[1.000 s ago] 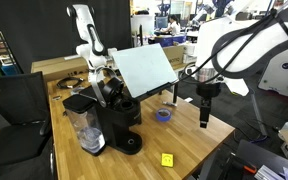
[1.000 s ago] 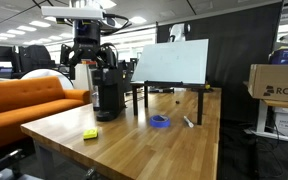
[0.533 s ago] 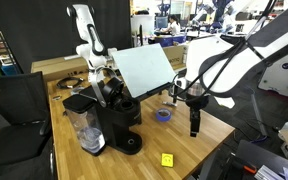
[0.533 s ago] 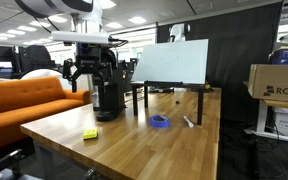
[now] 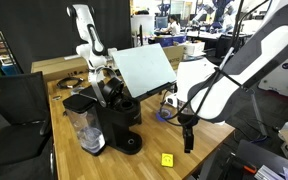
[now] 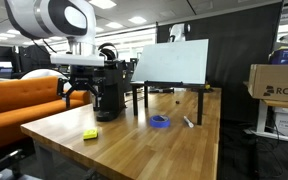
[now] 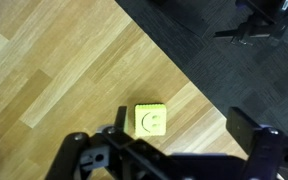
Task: Wipe the table with the sponge
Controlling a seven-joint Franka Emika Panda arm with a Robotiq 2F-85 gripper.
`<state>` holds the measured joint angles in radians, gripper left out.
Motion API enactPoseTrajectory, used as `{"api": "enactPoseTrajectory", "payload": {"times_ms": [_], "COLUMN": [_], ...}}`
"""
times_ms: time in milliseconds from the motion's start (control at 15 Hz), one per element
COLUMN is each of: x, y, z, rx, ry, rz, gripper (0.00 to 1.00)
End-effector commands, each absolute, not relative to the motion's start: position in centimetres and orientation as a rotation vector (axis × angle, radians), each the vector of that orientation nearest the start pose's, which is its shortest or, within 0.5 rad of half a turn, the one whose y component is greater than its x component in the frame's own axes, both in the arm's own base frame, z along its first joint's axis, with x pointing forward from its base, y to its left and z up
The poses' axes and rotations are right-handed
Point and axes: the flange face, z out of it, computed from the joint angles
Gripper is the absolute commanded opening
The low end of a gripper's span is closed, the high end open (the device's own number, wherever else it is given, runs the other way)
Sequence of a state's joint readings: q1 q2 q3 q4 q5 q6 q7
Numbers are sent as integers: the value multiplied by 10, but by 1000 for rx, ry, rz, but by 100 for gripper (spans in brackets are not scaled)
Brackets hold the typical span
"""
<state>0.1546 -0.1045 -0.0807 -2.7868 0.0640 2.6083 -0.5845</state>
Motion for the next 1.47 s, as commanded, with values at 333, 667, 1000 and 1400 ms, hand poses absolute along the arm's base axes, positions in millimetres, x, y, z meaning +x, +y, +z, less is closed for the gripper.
{"api": "enactPoseTrajectory", "payload": {"times_ms": [333,667,1000,1400], "x": [373,370,370,374], "y": [45,54,51,43], "z": [187,160,140,127], "rx": [-2911,-2902,-2902,-2896], "ry": [-1032,-1076,-1093,-1134], "rz": [28,-23,-85,-148], "gripper": [100,100,100,100]}}
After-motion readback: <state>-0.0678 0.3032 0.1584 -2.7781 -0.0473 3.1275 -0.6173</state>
